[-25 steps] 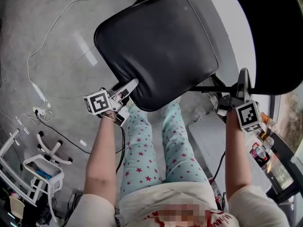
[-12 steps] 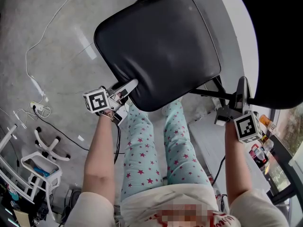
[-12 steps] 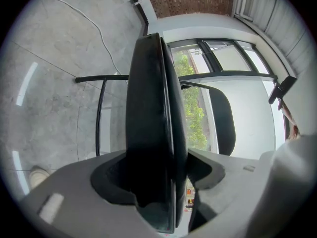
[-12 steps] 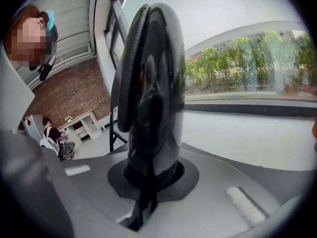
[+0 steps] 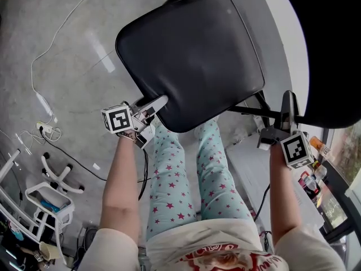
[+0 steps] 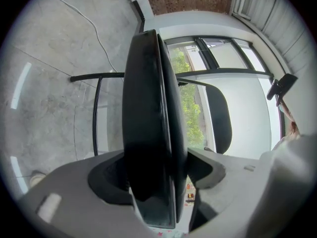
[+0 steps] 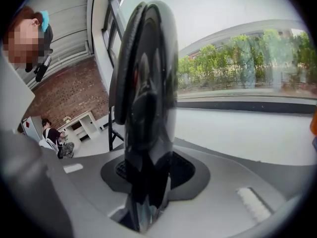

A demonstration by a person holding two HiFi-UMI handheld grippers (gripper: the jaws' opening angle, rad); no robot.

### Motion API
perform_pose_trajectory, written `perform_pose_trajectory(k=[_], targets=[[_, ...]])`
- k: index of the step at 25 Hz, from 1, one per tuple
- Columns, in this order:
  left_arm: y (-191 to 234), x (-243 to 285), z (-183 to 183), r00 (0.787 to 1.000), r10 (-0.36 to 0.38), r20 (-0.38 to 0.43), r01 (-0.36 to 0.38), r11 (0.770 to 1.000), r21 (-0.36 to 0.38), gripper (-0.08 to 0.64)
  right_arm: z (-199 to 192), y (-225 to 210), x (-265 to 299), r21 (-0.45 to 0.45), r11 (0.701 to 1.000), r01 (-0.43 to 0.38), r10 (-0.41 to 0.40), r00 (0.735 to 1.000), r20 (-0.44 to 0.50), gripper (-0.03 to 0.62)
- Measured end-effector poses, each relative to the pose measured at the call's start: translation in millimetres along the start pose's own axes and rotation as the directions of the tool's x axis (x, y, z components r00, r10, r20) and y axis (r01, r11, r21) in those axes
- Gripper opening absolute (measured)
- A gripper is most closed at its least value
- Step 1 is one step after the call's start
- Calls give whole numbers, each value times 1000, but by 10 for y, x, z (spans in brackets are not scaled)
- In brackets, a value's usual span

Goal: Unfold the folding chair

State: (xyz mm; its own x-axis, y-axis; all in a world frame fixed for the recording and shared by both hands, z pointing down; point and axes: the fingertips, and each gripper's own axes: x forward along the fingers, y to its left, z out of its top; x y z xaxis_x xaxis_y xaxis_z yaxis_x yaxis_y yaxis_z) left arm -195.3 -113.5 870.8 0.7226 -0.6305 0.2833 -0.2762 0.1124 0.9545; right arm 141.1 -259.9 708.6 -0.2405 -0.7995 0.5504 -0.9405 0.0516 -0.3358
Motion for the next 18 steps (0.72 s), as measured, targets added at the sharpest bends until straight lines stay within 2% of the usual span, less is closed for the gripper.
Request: perform_pose_trajectory(k=[4, 8, 11, 14, 16, 18], targets=[[-17, -67, -104, 999, 7, -54, -7, 1000, 4, 310, -129, -7, -49, -4, 1000, -8, 8, 999, -47, 230], [-4, -360, -203, 999, 42, -35, -43, 999, -22, 310, -306, 2, -132, 23, 1000, -6, 8, 997, -78, 291], [-31, -608, -228, 992, 123, 23, -123, 992, 1, 310, -456, 38, -246, 12, 1000, 1, 0, 994, -112, 296], [-210, -766, -158, 973, 202, 111, -208, 977, 51, 310, -537, 122, -364, 33, 999, -4, 9, 991, -137, 301], [-430, -810, -74, 961, 223, 166, -241, 966, 96, 308, -503, 201, -440, 63, 998, -11, 19, 990, -137, 301], [-733, -821, 13, 954, 213, 210, -243, 961, 132, 308, -434, 275, -533, 102, 995, -12, 26, 990, -141, 301]])
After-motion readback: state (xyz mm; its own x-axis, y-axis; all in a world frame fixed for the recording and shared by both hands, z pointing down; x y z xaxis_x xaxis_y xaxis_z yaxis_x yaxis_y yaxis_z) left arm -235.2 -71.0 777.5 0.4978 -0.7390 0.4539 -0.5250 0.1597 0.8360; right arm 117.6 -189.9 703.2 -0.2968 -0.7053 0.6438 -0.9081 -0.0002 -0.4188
